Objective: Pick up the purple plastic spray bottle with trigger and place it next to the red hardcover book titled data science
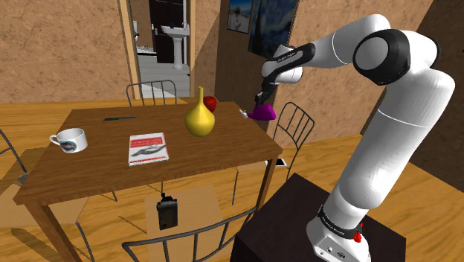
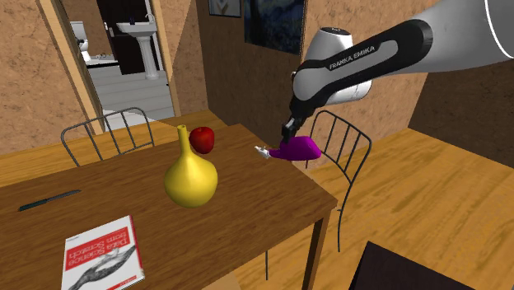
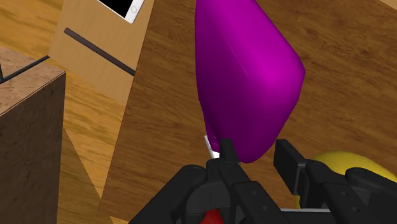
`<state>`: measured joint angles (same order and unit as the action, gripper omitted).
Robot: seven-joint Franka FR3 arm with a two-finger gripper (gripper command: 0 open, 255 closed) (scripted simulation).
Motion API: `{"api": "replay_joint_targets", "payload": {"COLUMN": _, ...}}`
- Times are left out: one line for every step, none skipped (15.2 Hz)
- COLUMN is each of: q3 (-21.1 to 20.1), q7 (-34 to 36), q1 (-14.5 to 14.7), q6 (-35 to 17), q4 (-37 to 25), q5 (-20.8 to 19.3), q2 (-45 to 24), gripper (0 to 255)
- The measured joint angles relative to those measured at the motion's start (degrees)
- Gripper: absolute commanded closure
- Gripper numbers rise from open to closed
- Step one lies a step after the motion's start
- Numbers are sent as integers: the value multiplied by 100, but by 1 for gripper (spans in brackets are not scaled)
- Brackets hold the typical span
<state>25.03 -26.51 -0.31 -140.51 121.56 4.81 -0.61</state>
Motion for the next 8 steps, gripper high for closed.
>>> {"api": "replay_joint_targets", "payload": {"q3": -3, "q7": 35, "q1": 4, "q6": 82, "q4": -46, "q5": -38, "q2": 41, "gripper": 255}}
{"api": "replay_joint_targets", "payload": {"q3": -3, "q7": 53, "q1": 5, "q6": 158, "q4": -99, "q5": -61, "q2": 67, "gripper": 255}}
{"api": "replay_joint_targets", "payload": {"q3": -4, "q7": 67, "q1": 5, "q6": 234, "q4": -164, "q5": -76, "q2": 81, "gripper": 255}}
{"api": "replay_joint_targets", "payload": {"q3": -4, "q7": 82, "q1": 5, "q6": 295, "q4": -199, "q5": -99, "q2": 110, "gripper": 255}}
{"api": "replay_joint_targets", "payload": {"q3": -7, "q7": 107, "q1": 7, "q6": 383, "q4": -259, "q5": -126, "q2": 142, "gripper": 255}}
{"api": "replay_joint_targets", "payload": {"q3": -12, "q7": 140, "q1": 11, "q6": 446, "q4": -277, "q5": -164, "q2": 193, "gripper": 255}}
{"api": "replay_joint_targets", "payload": {"q3": -13, "q7": 157, "q1": 11, "q6": 529, "q4": -333, "q5": -187, "q2": 224, "gripper": 255}}
{"api": "replay_joint_targets", "payload": {"q3": -14, "q7": 164, "q1": 11, "q6": 595, "q4": -394, "q5": -193, "q2": 229, "gripper": 255}}
